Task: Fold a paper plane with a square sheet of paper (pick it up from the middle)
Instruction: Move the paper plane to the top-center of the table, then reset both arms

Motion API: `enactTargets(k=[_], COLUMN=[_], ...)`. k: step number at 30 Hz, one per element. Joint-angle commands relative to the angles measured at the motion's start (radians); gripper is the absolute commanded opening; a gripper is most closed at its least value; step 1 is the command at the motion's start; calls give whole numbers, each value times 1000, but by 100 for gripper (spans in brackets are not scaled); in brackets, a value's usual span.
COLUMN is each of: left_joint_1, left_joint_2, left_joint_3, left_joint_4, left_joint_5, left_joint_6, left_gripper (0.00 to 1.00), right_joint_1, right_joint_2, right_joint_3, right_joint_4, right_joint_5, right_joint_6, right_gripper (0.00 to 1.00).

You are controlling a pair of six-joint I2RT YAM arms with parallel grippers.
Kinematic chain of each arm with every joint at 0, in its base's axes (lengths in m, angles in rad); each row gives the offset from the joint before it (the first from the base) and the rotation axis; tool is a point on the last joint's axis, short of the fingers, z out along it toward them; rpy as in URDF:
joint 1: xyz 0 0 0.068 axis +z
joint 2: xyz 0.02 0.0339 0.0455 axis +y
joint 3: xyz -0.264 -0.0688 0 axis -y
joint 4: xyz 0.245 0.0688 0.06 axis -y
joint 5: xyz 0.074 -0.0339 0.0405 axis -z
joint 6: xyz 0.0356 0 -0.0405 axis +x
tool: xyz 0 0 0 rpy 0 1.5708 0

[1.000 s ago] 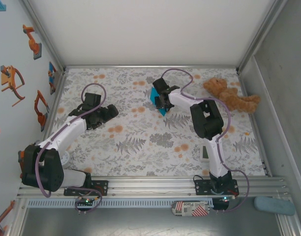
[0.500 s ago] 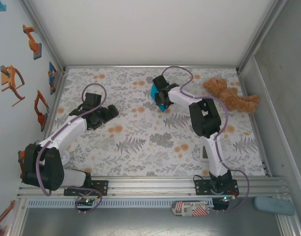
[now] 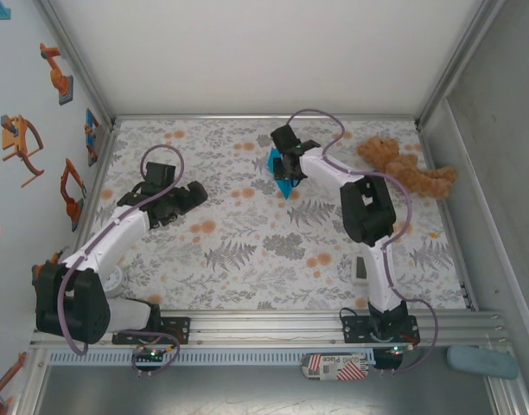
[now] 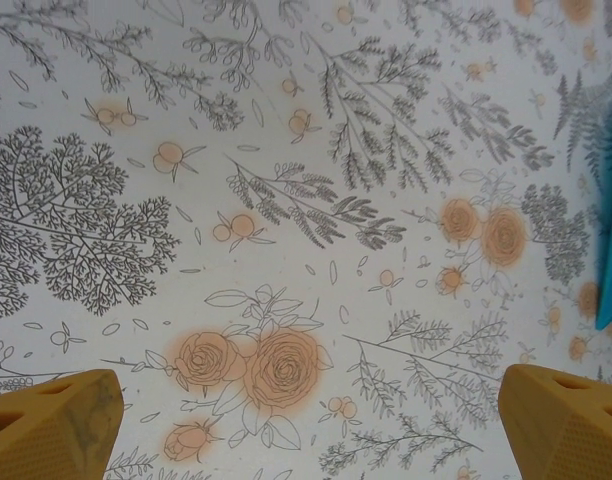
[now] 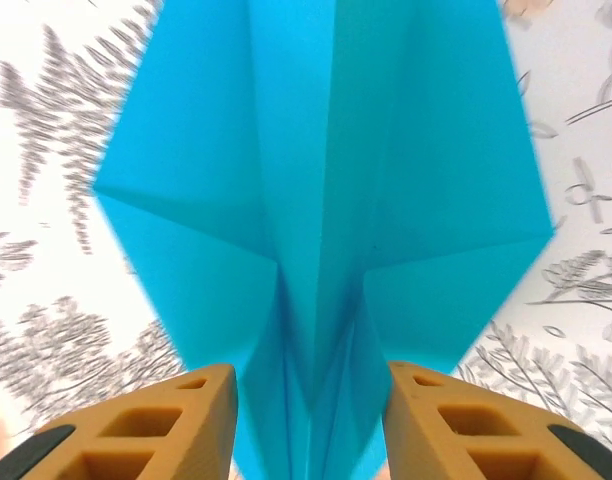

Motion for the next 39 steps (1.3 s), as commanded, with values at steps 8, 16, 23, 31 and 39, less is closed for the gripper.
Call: enactTargets(k=[8, 16, 23, 31, 39], left_joint_1=[5, 23, 46, 115, 230], left_joint_2=[-167, -289, -285, -202, -90], left_joint_3=[13, -200, -381, -484, -574], left_joint_4=[40, 314, 621, 860, 1131], left_joint_5=[-247, -549, -655, -531, -235], left_joint_6=[74, 195, 409, 570, 623], left_gripper=[96, 96, 96, 96, 96], right_joint_1=[-21, -93, -257, -367, -388], right_joint_2=[-429, -825, -1021, -1040, -845], right_joint_3=[-224, -683, -1073, -1298, -1387], right_joint_4=[50, 216, 486, 794, 1210], right_joint_5=[204, 577, 663, 654, 517], right_joint_6=[-32, -55, -61, -166, -347], right_gripper=[57, 99, 99, 99, 99])
